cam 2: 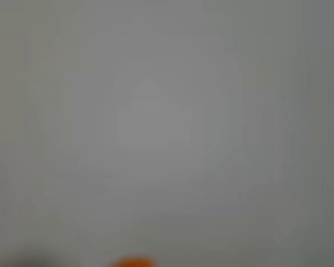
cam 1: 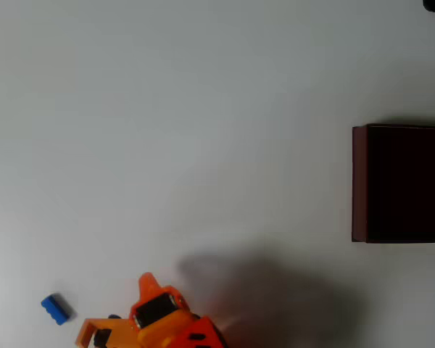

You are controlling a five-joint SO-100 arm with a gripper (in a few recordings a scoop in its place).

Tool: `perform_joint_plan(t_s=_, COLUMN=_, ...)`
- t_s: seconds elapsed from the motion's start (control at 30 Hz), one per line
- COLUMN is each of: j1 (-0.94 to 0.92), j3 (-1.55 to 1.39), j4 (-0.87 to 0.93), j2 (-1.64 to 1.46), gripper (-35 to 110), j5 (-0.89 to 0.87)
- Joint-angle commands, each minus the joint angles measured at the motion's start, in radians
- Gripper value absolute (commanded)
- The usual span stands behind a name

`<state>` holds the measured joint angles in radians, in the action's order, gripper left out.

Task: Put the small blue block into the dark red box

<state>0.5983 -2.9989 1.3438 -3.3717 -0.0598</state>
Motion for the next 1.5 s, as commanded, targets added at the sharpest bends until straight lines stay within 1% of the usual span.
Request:
perform_joint_plan(t_s=0.0, j1=0.011, j3=-0.012, j4=0.008, j2=-0.011, gripper=0, j5=-0.018)
perform_joint_plan(t_s=0.4, j1=0.014, j3=-0.012, j4=0.008, j2=-0.012, gripper=0, j5=-0.02)
perform_joint_plan(t_s=0.47, j1=0.02, j3=-0.015, j4=0.008, j2=-0.015, gripper=0, j5=-0.121)
perform_joint_plan(t_s=0.6, j1=0.012, j3=-0.003, j4=-0.029, j2=-0.014, gripper=0, j5=-0.267)
perform_joint_plan(t_s=0.63, j1=0.018, j3=0.023, j4=-0.014, j2=-0.014, gripper=1, j5=-0.314)
perform_joint_plan(t_s=0.73, j1=0.02, j3=0.13, j4=0.11, j2=-0.011, gripper=5, j5=-0.532)
perform_joint_plan(t_s=0.97, j1=0.008, j3=0.121, j4=0.144, j2=0.003, gripper=16, j5=-0.937)
perform_joint_plan(t_s=1.0, j1=0.028, j3=0.135, j4=0.156, j2=0.002, gripper=17, j5=-0.991)
perform_joint_plan(t_s=1.07, j1=0.064, j3=0.172, j4=0.216, j2=0.006, gripper=20, j5=-1.16)
perform_joint_plan(t_s=1.17, j1=0.147, j3=0.204, j4=0.238, j2=0.025, gripper=22, j5=-1.367)
perform_joint_plan(t_s=1.3, j1=0.267, j3=0.276, j4=0.215, j2=0.184, gripper=25, j5=-1.606)
perform_joint_plan(t_s=1.47, j1=0.408, j3=0.603, j4=0.235, j2=0.672, gripper=24, j5=-1.782)
